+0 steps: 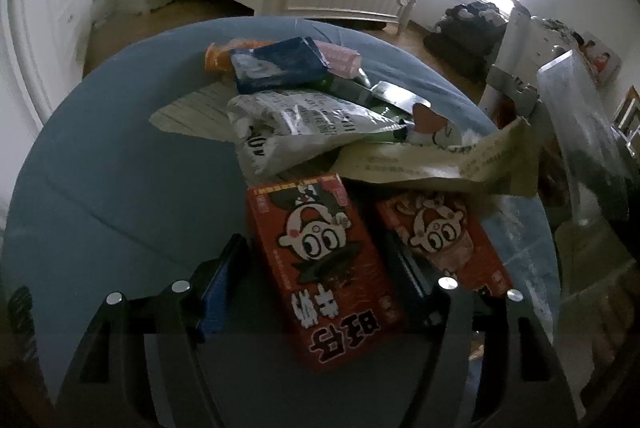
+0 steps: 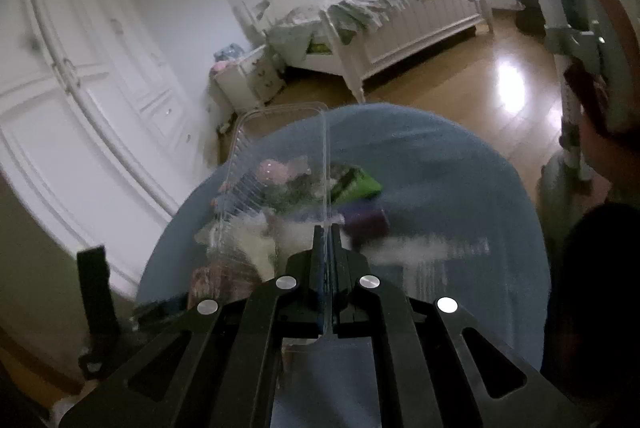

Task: Collect trash
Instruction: 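Grasp the red snack box with the left tool while the right tool grasps the clear plastic tray, then carry both items to the black bin and release them inside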

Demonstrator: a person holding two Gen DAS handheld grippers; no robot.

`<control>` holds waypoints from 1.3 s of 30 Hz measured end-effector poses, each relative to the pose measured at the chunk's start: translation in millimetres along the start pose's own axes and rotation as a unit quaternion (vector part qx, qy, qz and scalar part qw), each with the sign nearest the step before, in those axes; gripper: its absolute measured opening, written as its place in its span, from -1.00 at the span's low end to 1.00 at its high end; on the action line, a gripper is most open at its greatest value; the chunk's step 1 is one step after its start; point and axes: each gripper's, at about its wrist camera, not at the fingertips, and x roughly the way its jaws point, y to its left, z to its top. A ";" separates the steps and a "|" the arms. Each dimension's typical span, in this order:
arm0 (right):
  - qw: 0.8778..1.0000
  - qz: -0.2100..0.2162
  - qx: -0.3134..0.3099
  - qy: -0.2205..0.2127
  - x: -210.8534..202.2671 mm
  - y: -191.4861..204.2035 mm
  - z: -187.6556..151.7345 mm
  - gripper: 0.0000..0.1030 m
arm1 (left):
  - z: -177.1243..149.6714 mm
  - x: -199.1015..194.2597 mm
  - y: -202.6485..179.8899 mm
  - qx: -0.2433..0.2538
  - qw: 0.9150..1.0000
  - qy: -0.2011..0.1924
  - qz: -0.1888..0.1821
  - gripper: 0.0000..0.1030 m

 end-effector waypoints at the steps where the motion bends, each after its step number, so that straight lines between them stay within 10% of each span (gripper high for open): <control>1: 1.000 0.000 0.003 0.002 -4.2 -2.8 -3.2 -0.94 | -0.7 -2.0 3.1 -0.008 1.000 -0.001 -0.002 0.21; 12: 0.998 0.017 0.029 -0.054 -61.7 -18.9 -25.5 -0.94 | -6.6 -70.6 -2.0 -0.019 0.995 -0.081 -0.051 0.12; 19: 0.990 -0.008 0.068 -0.123 -115.7 -54.7 -24.4 -0.94 | 9.5 -83.0 -76.7 0.034 0.986 -0.102 -0.125 0.11; 30: 0.964 -0.103 0.172 -0.173 -181.7 -170.2 -52.9 -0.94 | 24.3 -19.9 -239.7 0.137 0.957 -0.054 -0.251 0.10; 39: 0.945 -0.149 0.239 -0.168 -190.7 -241.9 -86.1 -0.93 | 4.0 34.1 -330.3 0.203 0.938 -0.002 -0.281 0.10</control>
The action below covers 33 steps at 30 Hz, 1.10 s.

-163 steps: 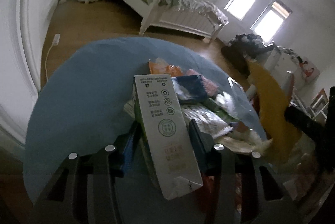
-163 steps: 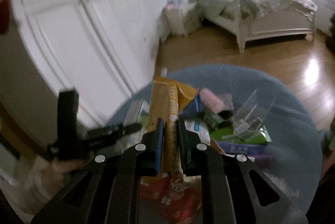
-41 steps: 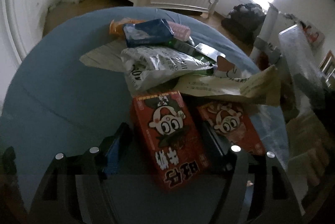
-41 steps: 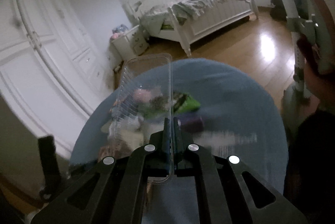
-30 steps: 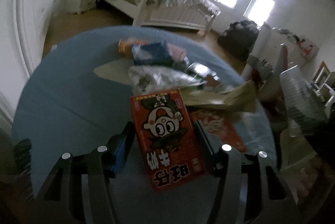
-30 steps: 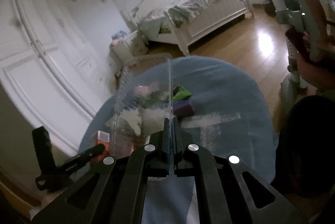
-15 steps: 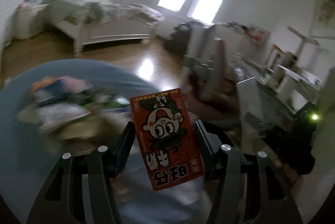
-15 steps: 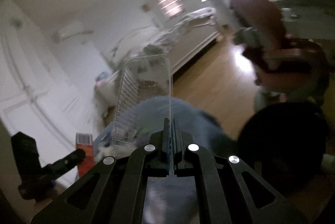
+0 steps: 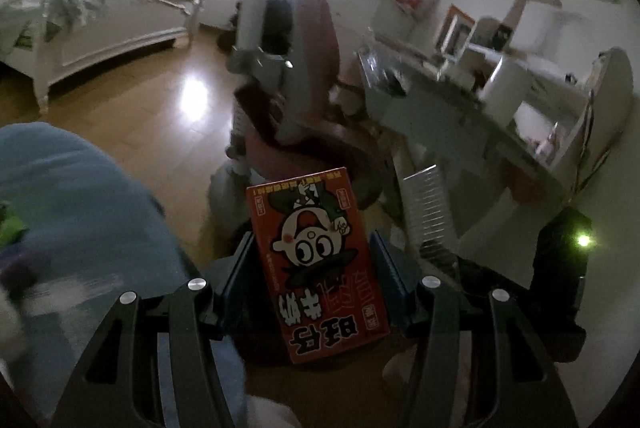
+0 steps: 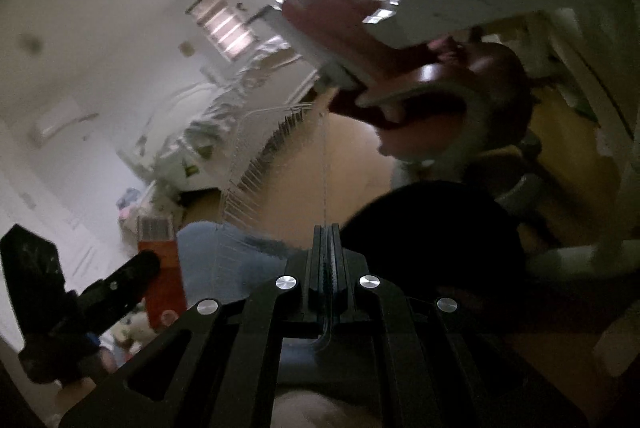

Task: Collect trash
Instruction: 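Carry both items to the black bin and release them inside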

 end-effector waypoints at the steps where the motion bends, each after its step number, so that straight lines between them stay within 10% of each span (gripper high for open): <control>1: 1.000 -0.002 0.003 0.002 2.6 -3.3 -0.4 -0.93 | 0.3 11.2 -3.3 0.005 1.000 0.007 -0.001 0.10; 15: 0.998 -0.018 0.046 0.030 35.2 -52.5 -0.9 -0.93 | 3.3 89.1 -14.3 0.012 0.998 0.062 -0.007 0.12; 18: 0.997 -0.026 0.055 0.041 42.5 -58.1 -0.5 -0.93 | 6.1 95.5 -15.1 0.011 0.998 0.067 -0.004 0.41; 23: 0.997 -0.024 0.067 0.021 36.2 -61.2 -2.4 0.12 | 7.2 84.5 -14.1 0.006 0.999 0.050 -0.006 0.70; 33: 0.999 -0.006 0.045 0.025 28.9 -30.2 -6.2 0.17 | -4.4 20.0 -6.0 -0.013 1.000 0.008 -0.003 0.72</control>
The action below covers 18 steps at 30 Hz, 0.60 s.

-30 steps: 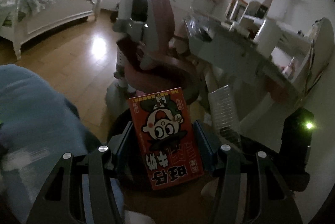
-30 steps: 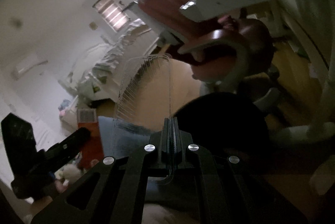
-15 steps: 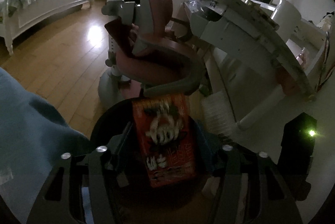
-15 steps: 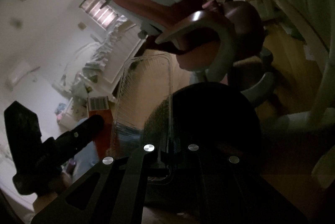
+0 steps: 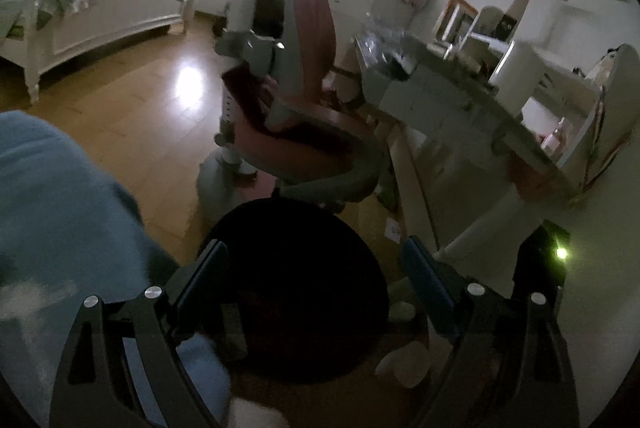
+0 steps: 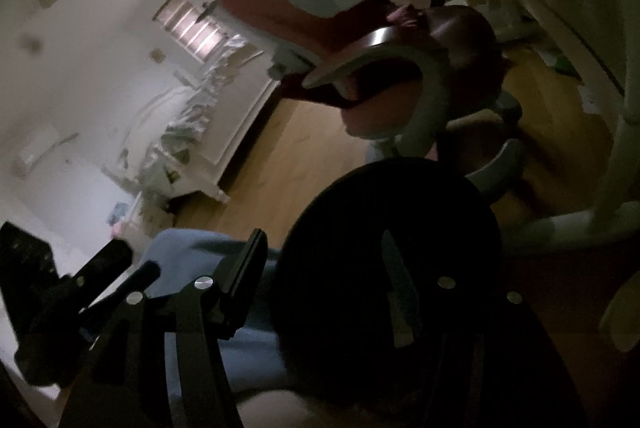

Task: Collect trash
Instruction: 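Carry both items to the black bin and release them inside, then move both tools back over the table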

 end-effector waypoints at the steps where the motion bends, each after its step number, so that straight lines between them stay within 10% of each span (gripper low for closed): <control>1: 1.000 0.005 -0.007 0.001 -0.8 7.6 -1.4 0.17 | -3.0 -12.3 3.4 -0.005 1.000 -0.007 0.003 0.72; 11: 0.992 0.072 -0.097 0.045 8.8 104.9 -27.2 0.16 | -32.8 -147.2 73.8 -0.057 0.991 -0.093 0.083 0.72; 18: 0.971 0.126 -0.183 0.090 22.7 201.1 -59.9 0.23 | -63.9 -231.4 170.5 -0.121 0.967 -0.123 0.186 0.72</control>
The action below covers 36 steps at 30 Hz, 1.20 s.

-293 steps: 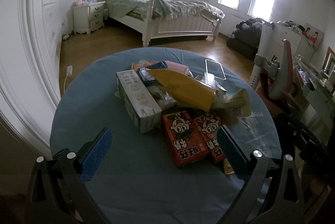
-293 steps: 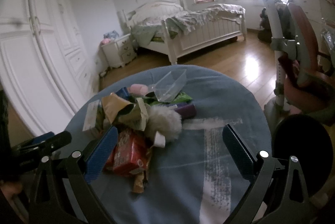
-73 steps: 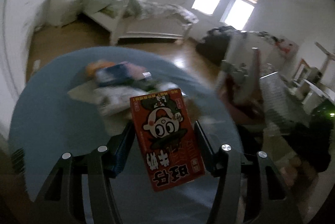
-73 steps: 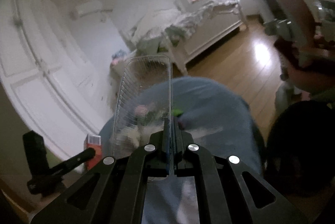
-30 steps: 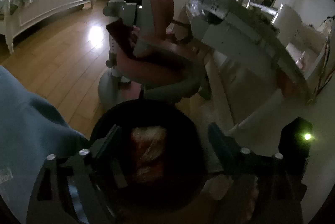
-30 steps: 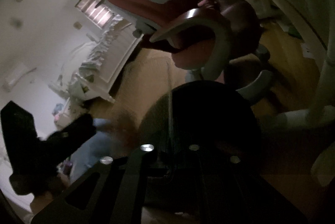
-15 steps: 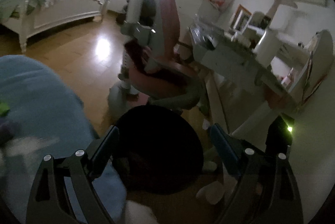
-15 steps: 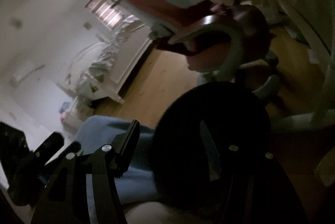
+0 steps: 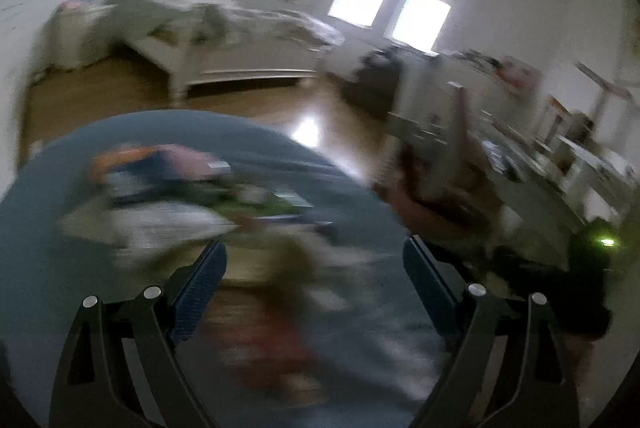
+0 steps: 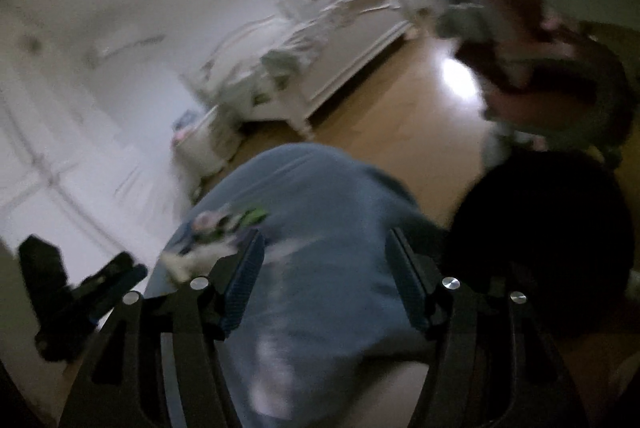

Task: Collect trash
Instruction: 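Move both tools back over the table, then grasp the blue packet with the right tool while the left tool grasps the white printed bag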

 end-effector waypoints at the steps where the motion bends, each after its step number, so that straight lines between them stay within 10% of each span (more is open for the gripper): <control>1: 1.000 0.009 -0.019 0.006 8.3 18.1 4.0 0.22 | 1.1 -3.2 19.4 -0.009 1.000 -0.002 0.018 0.72; 13: 0.960 0.083 -0.228 0.138 142.5 205.4 39.4 0.22 | 5.4 6.9 117.7 -0.001 0.997 0.035 0.062 0.73; 27: 0.908 -0.020 -0.305 0.285 314.1 267.5 8.4 0.22 | 9.3 26.3 133.0 0.016 0.997 0.062 0.036 0.73; 31: 0.890 -0.033 -0.344 0.297 325.1 270.9 -0.3 -0.59 | 12.1 36.6 136.2 0.004 0.996 0.081 0.031 0.73; 36: 0.908 0.008 -0.331 0.255 296.4 267.9 8.2 -0.75 | 17.4 38.5 138.6 0.013 0.996 0.078 0.038 0.73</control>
